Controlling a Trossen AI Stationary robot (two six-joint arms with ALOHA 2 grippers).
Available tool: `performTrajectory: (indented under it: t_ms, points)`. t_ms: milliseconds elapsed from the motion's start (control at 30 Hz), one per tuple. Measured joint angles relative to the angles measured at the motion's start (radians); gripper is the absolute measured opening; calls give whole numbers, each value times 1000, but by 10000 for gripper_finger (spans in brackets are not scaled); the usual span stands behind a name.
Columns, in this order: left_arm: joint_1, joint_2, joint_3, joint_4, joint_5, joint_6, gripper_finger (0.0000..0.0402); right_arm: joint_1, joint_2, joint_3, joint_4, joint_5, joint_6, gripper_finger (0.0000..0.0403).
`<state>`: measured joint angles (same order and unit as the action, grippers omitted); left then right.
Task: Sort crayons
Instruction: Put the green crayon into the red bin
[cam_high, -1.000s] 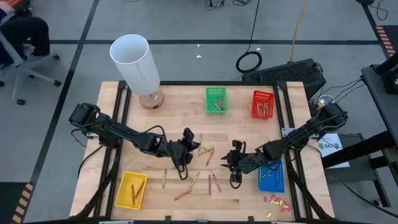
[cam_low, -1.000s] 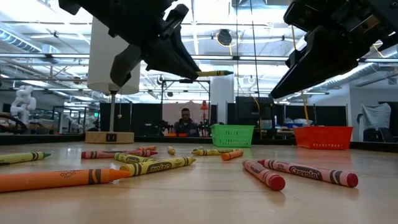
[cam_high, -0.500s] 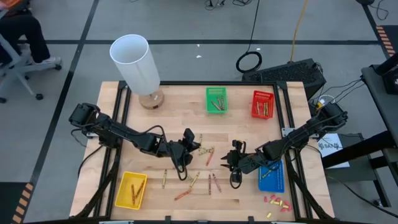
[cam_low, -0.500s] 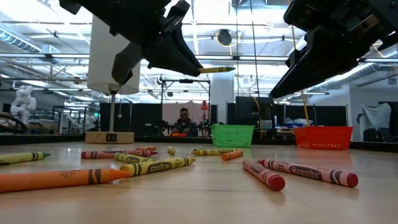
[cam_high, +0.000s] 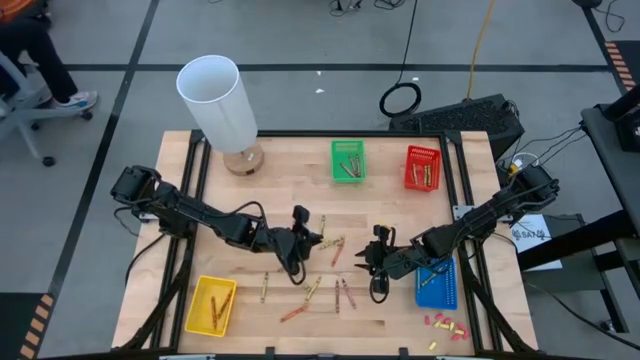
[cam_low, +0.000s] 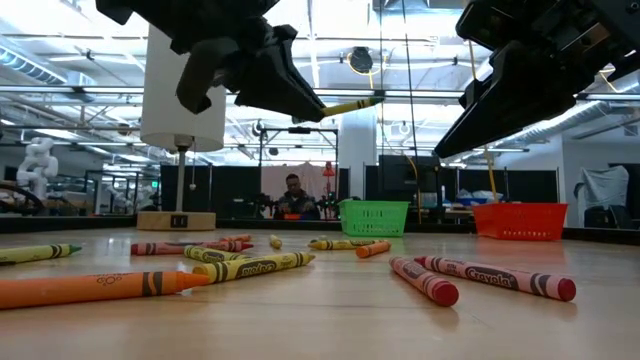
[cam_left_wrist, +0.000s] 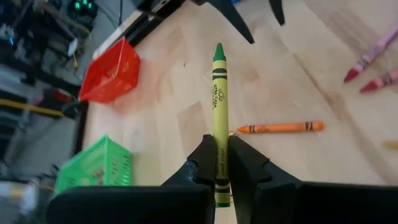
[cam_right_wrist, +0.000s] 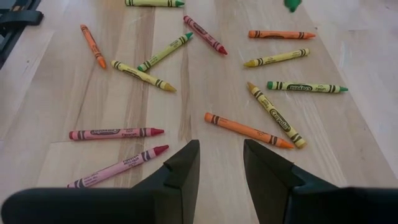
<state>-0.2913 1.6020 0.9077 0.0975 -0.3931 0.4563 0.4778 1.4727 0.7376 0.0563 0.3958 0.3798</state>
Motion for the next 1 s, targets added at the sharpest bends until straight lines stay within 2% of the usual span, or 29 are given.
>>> performTrajectory:
  t_ms: [300, 500, 600, 767, 900, 1000]
  points:
    - [0, 0, 0, -1, 0, -365, 20, 0, 0, 0, 53, 0, -42, 110]
    - [0, 0, 0, -2, 0, -720, 20, 0, 0, 0, 99, 0, -92, 110]
    - [0, 0, 0, -1, 0, -807, 20, 0, 0, 0, 116, 0, -111, 110]
    - [0, 0, 0, -1, 0, -834, 20, 1, 0, 0, 137, 23, -130, 110]
    - [0, 0, 0, -1, 0, -673, 20, 1, 0, 0, 158, 29, -183, 110]
    - [0, 0, 0, -1, 0, -567, 20, -10, 0, 17, 153, 77, -198, 110]
